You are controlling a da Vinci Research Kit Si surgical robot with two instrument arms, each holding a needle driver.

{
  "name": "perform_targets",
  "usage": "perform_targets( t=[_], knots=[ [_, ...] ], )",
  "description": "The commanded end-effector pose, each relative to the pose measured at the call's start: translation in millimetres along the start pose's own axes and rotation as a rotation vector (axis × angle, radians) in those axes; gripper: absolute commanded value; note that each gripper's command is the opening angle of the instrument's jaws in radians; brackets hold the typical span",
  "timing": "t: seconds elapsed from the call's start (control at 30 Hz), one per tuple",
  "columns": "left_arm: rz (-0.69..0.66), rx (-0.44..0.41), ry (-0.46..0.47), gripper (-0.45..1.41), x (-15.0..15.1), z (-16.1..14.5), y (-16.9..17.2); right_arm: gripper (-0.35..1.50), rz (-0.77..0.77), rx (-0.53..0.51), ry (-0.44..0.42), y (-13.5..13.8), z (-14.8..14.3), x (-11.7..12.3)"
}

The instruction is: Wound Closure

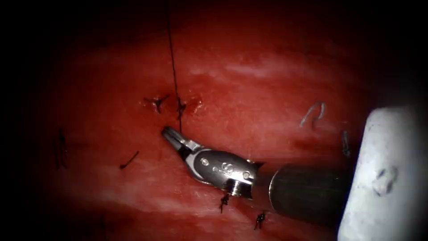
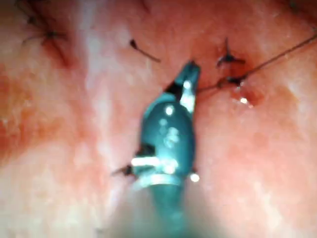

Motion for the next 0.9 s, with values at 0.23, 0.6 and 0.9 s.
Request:
perform_targets(
  t=[0.23, 0.6, 0.9],
  knots=[
    [0.002, 0.003, 0.006, -0.45, -0.6, 2.0, -1.7, -0.35, 0.0, 0.012, 0.006, -1.9, -0.5, -0.9],
    [-0.026, 0.041, 0.002, -0.45, -1.7, 2.8, -4.9, -0.35, -0.001, 0.021, -0.001, -2.8, -0.9, -1.9],
    [-0.04, 0.064, -0.009, -0.45, -2.6, 3.9, -6.3, -0.35, 0.003, 0.024, -0.003, -3.0, -1.3, -2.0]
  ],
)
